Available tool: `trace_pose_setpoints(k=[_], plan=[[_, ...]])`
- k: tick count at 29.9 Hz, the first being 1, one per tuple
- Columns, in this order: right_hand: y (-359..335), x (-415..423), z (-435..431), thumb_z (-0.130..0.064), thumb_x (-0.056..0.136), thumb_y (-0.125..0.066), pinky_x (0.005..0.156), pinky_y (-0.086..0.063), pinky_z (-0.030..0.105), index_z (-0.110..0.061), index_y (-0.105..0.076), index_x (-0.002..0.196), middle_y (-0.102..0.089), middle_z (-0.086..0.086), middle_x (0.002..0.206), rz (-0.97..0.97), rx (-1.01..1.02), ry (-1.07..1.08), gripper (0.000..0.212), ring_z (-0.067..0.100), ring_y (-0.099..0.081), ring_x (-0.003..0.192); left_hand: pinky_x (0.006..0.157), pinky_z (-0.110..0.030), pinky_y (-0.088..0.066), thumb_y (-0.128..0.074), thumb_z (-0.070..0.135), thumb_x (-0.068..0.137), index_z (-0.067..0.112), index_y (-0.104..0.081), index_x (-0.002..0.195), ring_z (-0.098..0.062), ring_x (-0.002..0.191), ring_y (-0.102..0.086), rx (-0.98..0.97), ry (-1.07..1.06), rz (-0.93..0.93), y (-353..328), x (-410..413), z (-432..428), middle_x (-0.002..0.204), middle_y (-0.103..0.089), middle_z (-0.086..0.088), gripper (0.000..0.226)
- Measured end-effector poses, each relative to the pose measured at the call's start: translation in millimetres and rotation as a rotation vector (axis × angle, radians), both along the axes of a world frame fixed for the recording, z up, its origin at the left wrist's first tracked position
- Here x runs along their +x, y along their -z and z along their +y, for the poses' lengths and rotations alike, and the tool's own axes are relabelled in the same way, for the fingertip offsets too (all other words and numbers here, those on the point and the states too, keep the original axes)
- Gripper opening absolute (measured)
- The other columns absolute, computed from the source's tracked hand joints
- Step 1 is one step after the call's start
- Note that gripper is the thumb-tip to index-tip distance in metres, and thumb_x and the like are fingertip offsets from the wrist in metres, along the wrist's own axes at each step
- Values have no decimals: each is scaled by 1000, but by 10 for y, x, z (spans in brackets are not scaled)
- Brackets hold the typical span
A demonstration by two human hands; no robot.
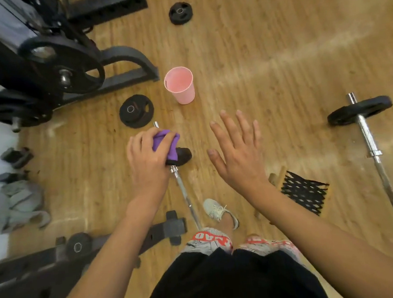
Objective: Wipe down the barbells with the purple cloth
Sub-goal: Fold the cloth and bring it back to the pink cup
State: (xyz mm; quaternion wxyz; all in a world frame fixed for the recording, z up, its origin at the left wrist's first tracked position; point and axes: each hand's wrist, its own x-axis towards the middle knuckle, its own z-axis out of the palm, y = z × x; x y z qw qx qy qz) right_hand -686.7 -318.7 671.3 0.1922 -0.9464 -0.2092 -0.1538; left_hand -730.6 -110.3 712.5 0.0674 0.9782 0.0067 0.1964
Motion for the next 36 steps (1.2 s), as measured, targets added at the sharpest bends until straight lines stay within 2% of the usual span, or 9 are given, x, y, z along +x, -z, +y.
trace_pose_setpoints(k=[7, 15, 19, 22, 27, 31, 36], plan=[[115, 817, 462, -42, 103, -51, 118, -20, 62, -17, -47, 150, -34, 10, 162, -14, -9, -51, 54, 36, -26, 151, 97, -46, -38, -48, 22, 93, 10, -65, 130, -37, 113, -50, -36, -88, 52, 9, 567, 552, 126, -57, -15, 42], [194, 1753, 773, -43, 102, -52, 118, -20, 62, -18, -47, 150, -34, 8, 162, 11, -30, -122, 54, 35, -27, 150, 94, -46, -40, -63, 7, 88, 13, -65, 131, -36, 112, -51, -30, -185, 89, 170, 1331, 827, 126, -57, -14, 44], [250, 2383, 885, -42, 103, -50, 119, -19, 61, -18, -48, 149, -32, 7, 163, 36, -41, -189, 52, 36, -27, 150, 94, -55, -43, -51, 9, 90, 13, -65, 129, -37, 110, -51, -50, -212, 81, 243, 1884, 862, 125, -58, -14, 42], [282, 2970, 923, -43, 104, -48, 119, -20, 61, -18, -47, 149, -33, 8, 163, 51, -74, -246, 52, 36, -27, 150, 91, -55, -44, -63, 0, 85, 13, -65, 129, -38, 108, -52, -66, -255, 87, 333, 2415, 856, 125, -58, -15, 46], [248, 3974, 916, -45, 103, -47, 118, -20, 59, -18, -48, 148, -35, 7, 161, 56, -93, -352, 53, 36, -29, 149, 90, -52, -44, -69, -6, 76, 15, -65, 131, -39, 110, -51, -168, -415, 111, 479, 3362, 705, 128, -57, -15, 59], [308, 4788, 1021, -44, 101, -51, 118, -19, 60, -19, -47, 150, -37, 7, 160, 66, -141, -423, 55, 35, -28, 148, 94, -55, -45, -71, -5, 78, 16, -64, 132, -36, 117, -47, -289, -588, 126, 647, 4088, 646, 132, -54, -14, 58], [517, 5525, 1318, -44, 102, -51, 120, -16, 59, -18, -46, 150, -38, 7, 160, 90, -171, -498, 56, 34, -26, 149, 96, -53, -43, -65, -6, 80, 17, -62, 134, -33, 119, -45, -417, -689, 115, 961, 4787, 734, 131, -52, -10, 58]])
